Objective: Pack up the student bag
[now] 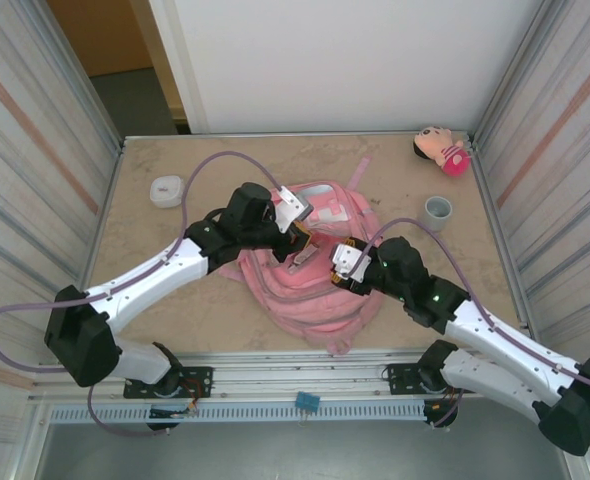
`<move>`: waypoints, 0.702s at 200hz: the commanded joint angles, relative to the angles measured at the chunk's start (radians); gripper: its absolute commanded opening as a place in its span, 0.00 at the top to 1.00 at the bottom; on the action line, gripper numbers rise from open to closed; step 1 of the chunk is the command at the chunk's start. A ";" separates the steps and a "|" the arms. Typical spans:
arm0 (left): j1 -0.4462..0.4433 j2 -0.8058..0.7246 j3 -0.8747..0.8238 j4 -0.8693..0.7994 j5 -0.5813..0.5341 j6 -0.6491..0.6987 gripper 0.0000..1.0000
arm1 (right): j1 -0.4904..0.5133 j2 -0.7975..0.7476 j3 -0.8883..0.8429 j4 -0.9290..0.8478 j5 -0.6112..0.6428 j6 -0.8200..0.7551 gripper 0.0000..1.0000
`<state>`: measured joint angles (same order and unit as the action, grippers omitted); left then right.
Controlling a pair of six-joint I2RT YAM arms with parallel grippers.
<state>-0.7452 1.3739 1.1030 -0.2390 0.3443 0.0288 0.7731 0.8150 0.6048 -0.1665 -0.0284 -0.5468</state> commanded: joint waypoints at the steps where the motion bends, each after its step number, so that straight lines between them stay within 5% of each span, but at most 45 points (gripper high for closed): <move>1: 0.010 -0.072 0.003 0.115 0.024 0.024 1.00 | 0.002 -0.059 -0.001 0.005 -0.075 0.260 0.41; 64: 0.010 -0.071 -0.014 0.154 0.000 -0.115 1.00 | 0.036 -0.037 0.004 -0.030 -0.046 1.276 0.44; 102: -0.002 -0.085 -0.042 0.182 -0.109 -0.271 1.00 | 0.111 0.074 -0.078 0.262 -0.063 1.737 0.44; 140: -0.027 -0.069 -0.072 0.275 -0.168 -0.413 1.00 | 0.166 0.243 -0.013 0.263 -0.017 1.911 0.44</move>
<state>-0.7601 1.3476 1.0157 -0.1299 0.2592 -0.2440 0.9081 0.9703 0.5526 0.0460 -0.0750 1.1263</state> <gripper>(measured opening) 0.088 0.571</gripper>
